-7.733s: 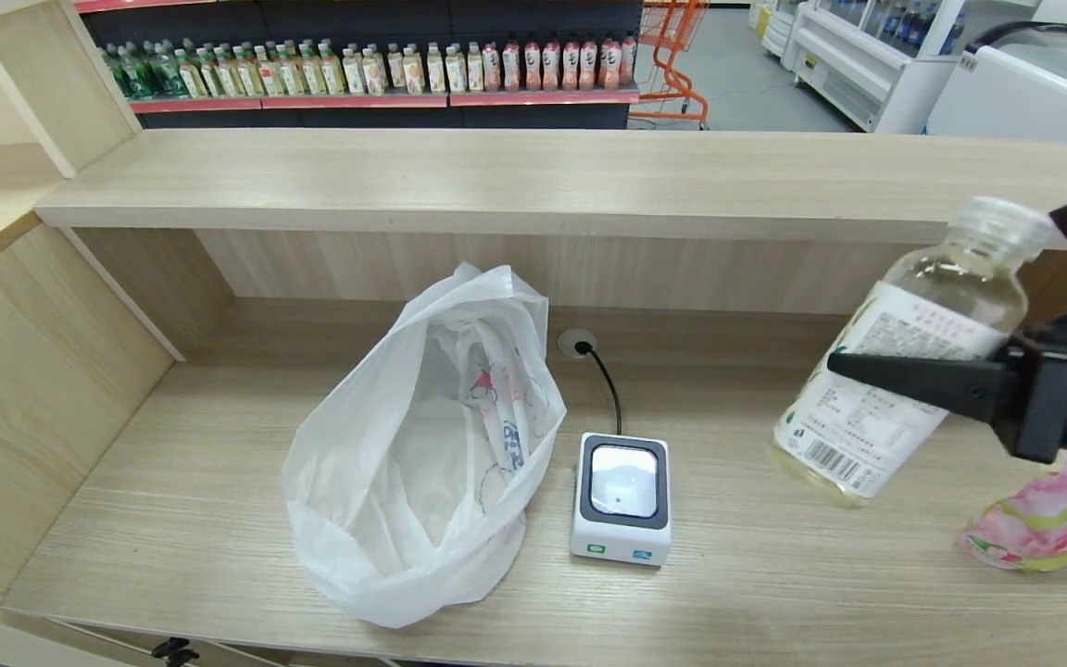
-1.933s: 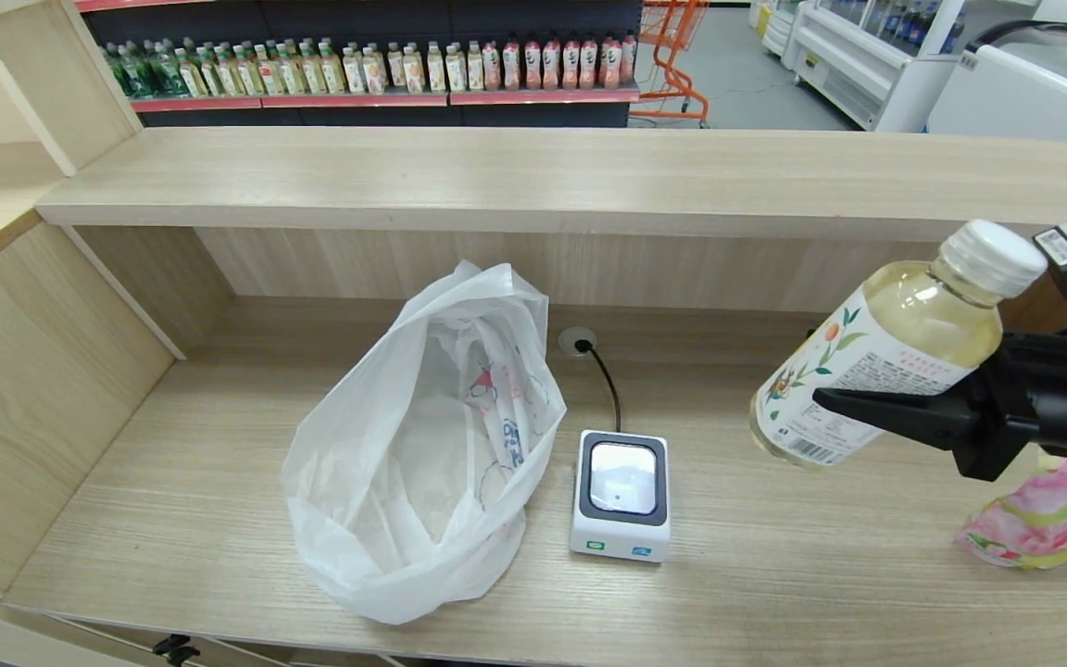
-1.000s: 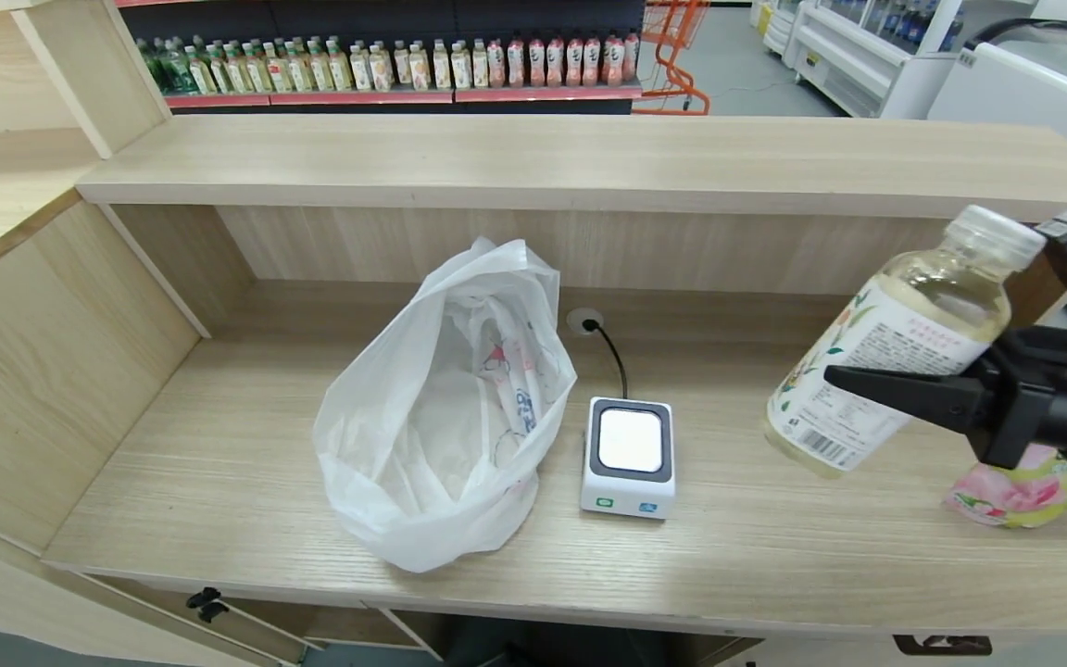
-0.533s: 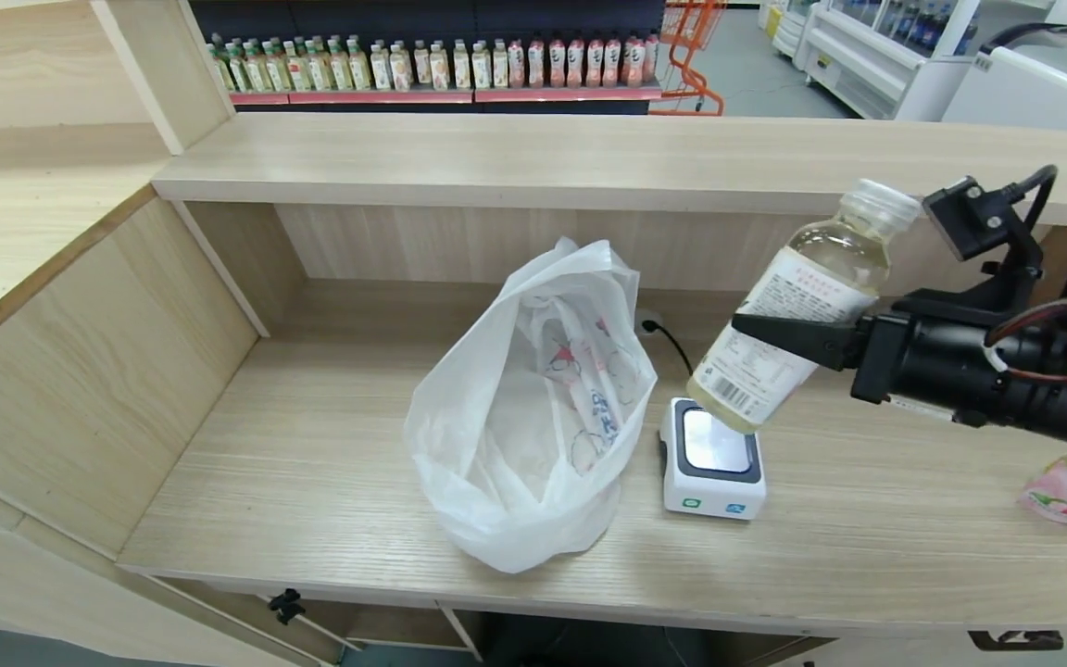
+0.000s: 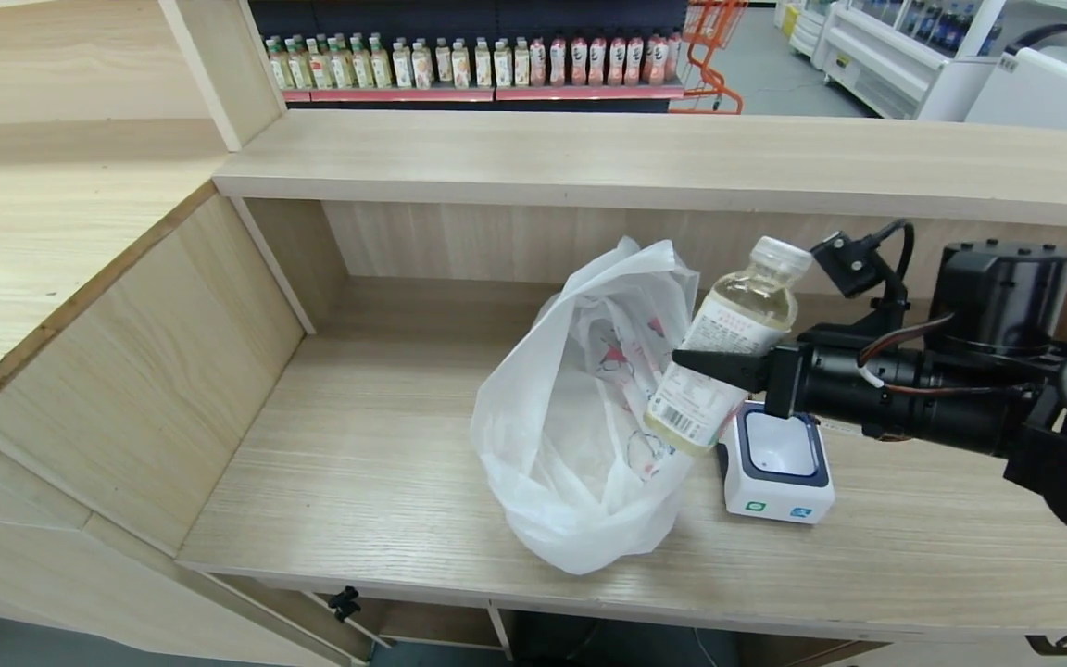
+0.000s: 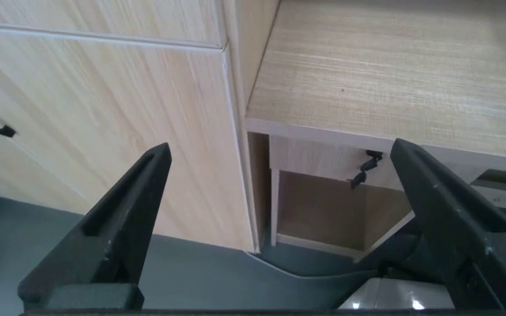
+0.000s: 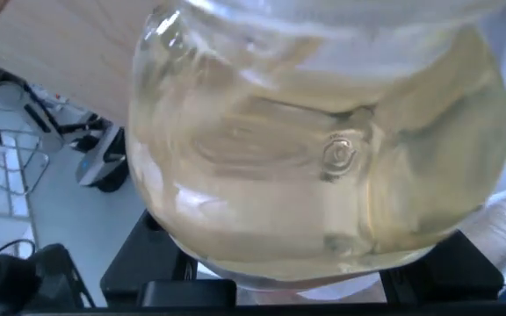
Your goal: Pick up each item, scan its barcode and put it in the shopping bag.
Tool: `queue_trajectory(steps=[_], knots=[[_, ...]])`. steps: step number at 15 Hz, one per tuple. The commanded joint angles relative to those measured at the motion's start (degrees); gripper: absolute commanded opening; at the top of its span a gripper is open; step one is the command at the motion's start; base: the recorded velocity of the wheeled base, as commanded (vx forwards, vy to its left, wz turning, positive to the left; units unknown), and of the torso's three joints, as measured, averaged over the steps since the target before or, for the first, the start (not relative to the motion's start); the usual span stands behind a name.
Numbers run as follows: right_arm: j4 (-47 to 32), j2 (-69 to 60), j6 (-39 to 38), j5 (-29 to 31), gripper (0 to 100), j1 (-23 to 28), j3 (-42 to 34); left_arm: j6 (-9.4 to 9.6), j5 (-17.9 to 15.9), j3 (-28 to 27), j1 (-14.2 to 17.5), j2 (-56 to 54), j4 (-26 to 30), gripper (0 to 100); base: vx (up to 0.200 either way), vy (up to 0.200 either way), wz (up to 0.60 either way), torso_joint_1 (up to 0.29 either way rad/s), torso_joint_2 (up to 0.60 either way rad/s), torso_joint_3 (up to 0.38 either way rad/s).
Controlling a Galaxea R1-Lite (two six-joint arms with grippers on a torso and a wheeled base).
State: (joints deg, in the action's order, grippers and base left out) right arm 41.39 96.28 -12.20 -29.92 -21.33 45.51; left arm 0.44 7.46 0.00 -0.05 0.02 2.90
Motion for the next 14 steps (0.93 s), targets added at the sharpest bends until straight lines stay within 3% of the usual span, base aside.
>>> queue_trajectory(steps=[1,4,8,12,14], knots=[[0.1,3.21,0.07,-0.14,0,0.06,0.28,0.0,0.01,0.0,-0.04,-0.02,0.0,100,0.0,0.0,0.0,0.0,0.0,0.0],[0.54,5.5,2.89,-0.14,0,-0.38,0.28,0.0,0.01,0.0,-0.04,-0.02,0.0,100,0.0,0.0,0.0,0.0,0.0,0.0],[14.86,13.49,8.6,-0.32,0,-0.2,-1.39,0.0,0.01,0.0,-0.04,-0.02,0.0,100,0.0,0.0,0.0,0.0,0.0,0.0],[21.54,21.76,18.18,-0.23,0,-0.29,-0.68,0.0,0.01,0.0,0.05,-0.02,0.0,100,0.0,0.0,0.0,0.0,0.0,0.0],[24.53,23.43,18.53,-0.32,0,-0.55,-0.77,0.0,0.01,0.0,0.05,-0.02,0.0,100,0.0,0.0,0.0,0.0,0.0,0.0]])
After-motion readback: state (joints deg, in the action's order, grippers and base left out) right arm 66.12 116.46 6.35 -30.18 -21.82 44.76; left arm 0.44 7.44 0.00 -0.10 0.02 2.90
